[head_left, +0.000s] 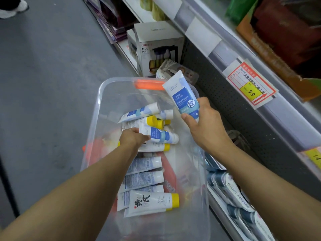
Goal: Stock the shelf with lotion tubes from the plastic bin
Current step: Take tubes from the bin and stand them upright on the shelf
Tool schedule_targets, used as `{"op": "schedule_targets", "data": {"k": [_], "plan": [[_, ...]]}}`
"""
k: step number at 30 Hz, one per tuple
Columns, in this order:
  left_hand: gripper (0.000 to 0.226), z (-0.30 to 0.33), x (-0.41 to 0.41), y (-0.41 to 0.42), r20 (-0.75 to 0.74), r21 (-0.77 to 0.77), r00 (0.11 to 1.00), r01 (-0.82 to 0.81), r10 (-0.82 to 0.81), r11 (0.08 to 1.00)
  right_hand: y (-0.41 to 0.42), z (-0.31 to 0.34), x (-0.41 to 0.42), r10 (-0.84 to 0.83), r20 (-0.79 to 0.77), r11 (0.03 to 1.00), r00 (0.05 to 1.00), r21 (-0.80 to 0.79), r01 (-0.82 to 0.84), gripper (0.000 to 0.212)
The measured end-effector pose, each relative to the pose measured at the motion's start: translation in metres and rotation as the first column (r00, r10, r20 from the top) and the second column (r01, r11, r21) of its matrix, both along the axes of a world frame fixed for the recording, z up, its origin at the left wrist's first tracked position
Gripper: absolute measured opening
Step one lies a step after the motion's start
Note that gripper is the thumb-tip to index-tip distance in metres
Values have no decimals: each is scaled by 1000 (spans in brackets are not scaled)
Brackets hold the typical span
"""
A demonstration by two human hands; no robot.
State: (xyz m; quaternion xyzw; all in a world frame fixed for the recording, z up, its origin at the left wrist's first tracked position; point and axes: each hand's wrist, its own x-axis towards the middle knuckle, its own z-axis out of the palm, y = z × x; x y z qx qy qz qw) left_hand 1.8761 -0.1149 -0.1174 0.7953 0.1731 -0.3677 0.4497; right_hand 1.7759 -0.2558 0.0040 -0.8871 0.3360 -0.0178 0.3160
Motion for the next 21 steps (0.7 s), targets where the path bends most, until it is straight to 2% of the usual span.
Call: {"op": "schedule_targets", "data": {"k": [5, 10, 14, 19, 21], "plan": [[26, 14, -7, -7, -47, -197, 998, -52, 44, 979, -2, 3, -2, 1, -6, 1000, 1000, 30, 0, 32], [7, 61, 0, -5, 93, -323, 987, -94, 130, 942, 2, 18, -8, -30, 3, 995, 1000, 99, 29, 27], [14, 108, 10, 0, -10, -387, 982, -176, 187, 905, 13, 48, -13, -76, 57, 984, 995, 165, 66, 25], [26, 178, 7, 13, -83, -531, 984, -180, 161, 828, 36, 99, -23, -123, 172, 969, 977, 235, 81, 25], [29, 208, 3, 20, -94, -523, 986, -164, 134, 836, 46, 123, -29, -147, 219, 964, 965, 251, 90, 19]]}}
